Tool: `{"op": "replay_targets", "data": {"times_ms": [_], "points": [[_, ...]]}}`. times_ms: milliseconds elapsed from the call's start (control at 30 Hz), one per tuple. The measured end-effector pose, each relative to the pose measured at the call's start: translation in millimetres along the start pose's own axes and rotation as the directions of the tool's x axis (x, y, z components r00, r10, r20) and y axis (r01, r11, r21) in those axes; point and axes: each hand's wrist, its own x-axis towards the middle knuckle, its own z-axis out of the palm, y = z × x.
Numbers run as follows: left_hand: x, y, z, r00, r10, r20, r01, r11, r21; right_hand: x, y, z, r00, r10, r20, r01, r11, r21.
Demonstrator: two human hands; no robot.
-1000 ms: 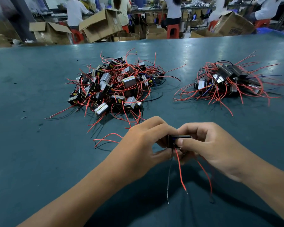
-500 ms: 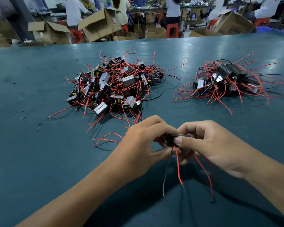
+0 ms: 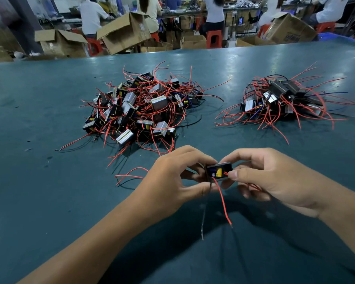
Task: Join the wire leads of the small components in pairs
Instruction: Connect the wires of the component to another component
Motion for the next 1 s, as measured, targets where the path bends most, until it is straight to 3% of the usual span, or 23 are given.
{"op": "replay_targets", "data": {"times_ms": [300, 500, 700, 867, 1000], "points": [[0, 1, -3, 1.0, -0.012, 0.014, 0.012, 1.0, 0.002, 1, 2, 0, 1.0, -0.001, -0.022, 0.0, 0.999, -0.039], [-2, -4, -1, 0.992, -0.125, 0.029, 0.128, 0.961, -0.247, 3, 5, -3, 1.0, -0.022, -0.015, 0.021, 0.997, -0.074], [-1, -3, 0, 0.995, -0.095, -0.007, 0.092, 0.976, -0.196, -2, 10, 0, 0.971, -0.236, -0.025, 0.2, 0.87, -0.451], [-1, -3, 1, 0.996, -0.085, -0.022, 0.08, 0.981, -0.177, 1, 10, 1, 0.977, -0.215, -0.006, 0.212, 0.969, -0.129], [0, -3, 4, 0.996, -0.067, -0.052, 0.059, 0.987, -0.148, 3, 11, 7, 0.981, -0.194, 0.004, 0.194, 0.978, -0.075]]}}
